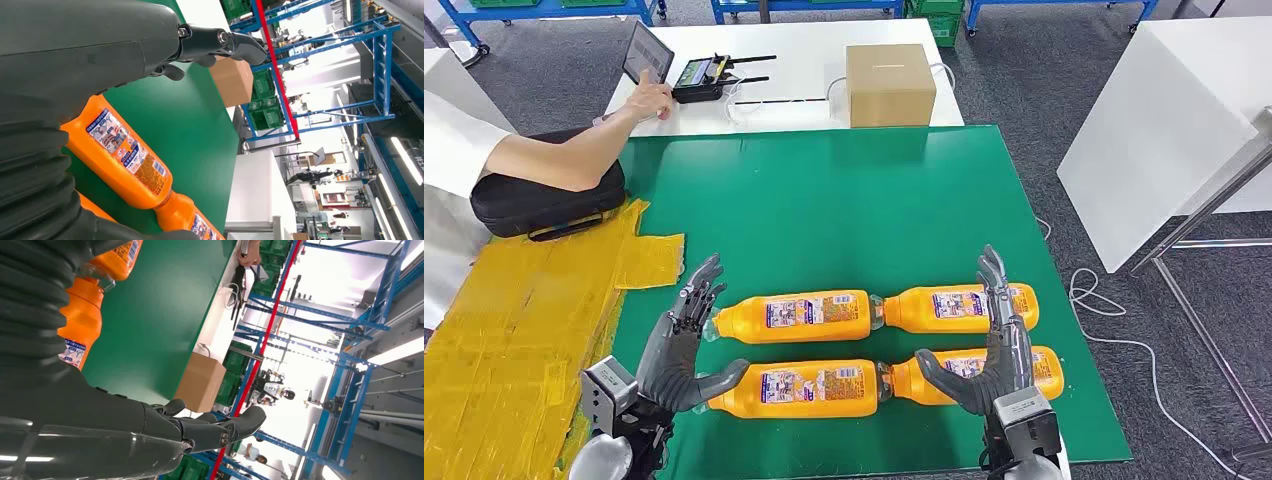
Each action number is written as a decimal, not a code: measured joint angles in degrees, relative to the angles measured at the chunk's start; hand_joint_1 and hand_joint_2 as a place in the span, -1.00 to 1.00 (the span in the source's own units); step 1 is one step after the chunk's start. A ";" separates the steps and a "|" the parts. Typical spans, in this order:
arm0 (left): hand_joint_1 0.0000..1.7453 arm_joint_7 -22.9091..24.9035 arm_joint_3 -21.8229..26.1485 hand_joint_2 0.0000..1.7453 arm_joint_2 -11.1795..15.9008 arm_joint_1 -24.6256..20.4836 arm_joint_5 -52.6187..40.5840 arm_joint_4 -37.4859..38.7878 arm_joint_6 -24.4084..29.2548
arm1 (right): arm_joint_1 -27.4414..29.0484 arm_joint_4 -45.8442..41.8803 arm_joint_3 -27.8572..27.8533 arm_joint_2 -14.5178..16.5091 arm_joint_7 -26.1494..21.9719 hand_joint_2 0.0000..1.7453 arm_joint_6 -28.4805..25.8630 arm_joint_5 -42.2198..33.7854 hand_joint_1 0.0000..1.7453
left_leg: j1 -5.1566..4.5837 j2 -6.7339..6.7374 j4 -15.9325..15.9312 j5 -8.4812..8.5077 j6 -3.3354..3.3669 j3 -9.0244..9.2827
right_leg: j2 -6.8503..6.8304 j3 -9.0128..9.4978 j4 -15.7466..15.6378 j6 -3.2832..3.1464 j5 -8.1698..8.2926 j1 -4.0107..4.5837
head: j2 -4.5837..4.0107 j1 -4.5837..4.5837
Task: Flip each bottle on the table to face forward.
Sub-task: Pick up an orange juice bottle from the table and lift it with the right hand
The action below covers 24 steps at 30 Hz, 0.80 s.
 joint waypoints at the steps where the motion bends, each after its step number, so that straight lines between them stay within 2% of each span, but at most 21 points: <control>1: -1.00 0.00 0.00 1.00 0.00 0.00 0.00 0.00 0.00 | 0.00 0.00 0.00 0.00 0.00 1.00 0.00 0.00 -1.00 | 0.00 0.00 0.00 0.00 0.00 0.00 | 0.00 0.00 0.00 0.00 0.00 0.00 | 0.00 0.00; 24: -1.00 0.00 0.00 1.00 0.00 0.00 0.00 0.00 0.00 | 0.00 0.00 0.00 0.00 0.00 1.00 0.00 0.00 -1.00 | 0.00 0.00 0.00 0.00 0.00 0.00 | 0.00 0.00 0.00 0.00 0.00 0.00 | 0.00 0.00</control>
